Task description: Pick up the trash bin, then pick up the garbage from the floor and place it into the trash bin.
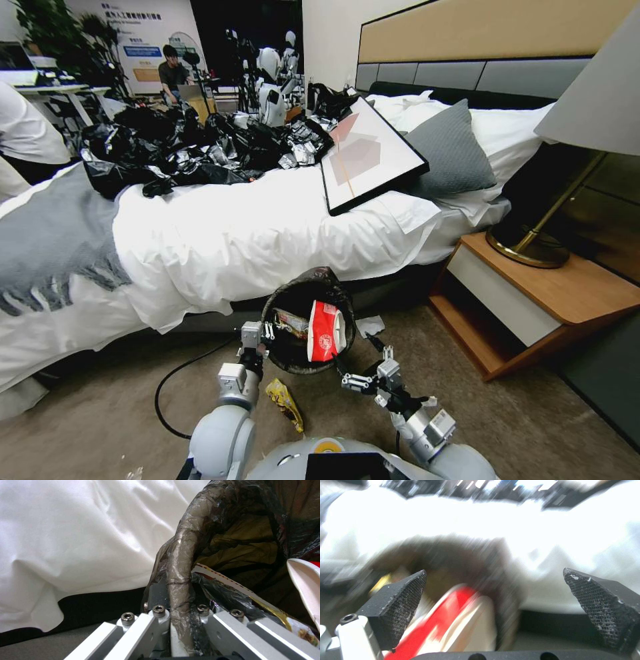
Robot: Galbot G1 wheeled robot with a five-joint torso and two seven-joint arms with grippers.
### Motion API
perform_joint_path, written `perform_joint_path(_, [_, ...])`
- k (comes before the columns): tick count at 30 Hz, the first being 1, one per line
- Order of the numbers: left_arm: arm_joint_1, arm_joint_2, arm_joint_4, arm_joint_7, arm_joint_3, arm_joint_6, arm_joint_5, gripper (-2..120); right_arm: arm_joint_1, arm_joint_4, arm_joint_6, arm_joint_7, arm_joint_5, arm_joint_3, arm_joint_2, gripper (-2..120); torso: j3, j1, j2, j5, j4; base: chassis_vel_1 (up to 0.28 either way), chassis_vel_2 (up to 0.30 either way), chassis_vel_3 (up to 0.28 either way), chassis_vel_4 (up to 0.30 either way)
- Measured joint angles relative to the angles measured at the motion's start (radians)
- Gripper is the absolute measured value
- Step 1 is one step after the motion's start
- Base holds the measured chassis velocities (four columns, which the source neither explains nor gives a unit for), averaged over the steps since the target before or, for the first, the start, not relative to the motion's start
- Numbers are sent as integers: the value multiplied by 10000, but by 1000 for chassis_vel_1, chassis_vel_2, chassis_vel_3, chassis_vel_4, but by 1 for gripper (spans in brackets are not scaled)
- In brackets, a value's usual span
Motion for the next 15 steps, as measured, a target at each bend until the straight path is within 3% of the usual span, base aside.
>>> perform_joint_path(8, [146,-6,-51,-23,-149,-32,0,0,77,27,913,1093,-1728,656,1805,100,-1,0,0,0,2,0,0,0,0])
perform_joint_path(15, [201,6,-99,-41,-292,-50,-80,0,140,-294,1088,1563,-2040,1114,2455,100,0,0,0,0,3,0,0,0,0])
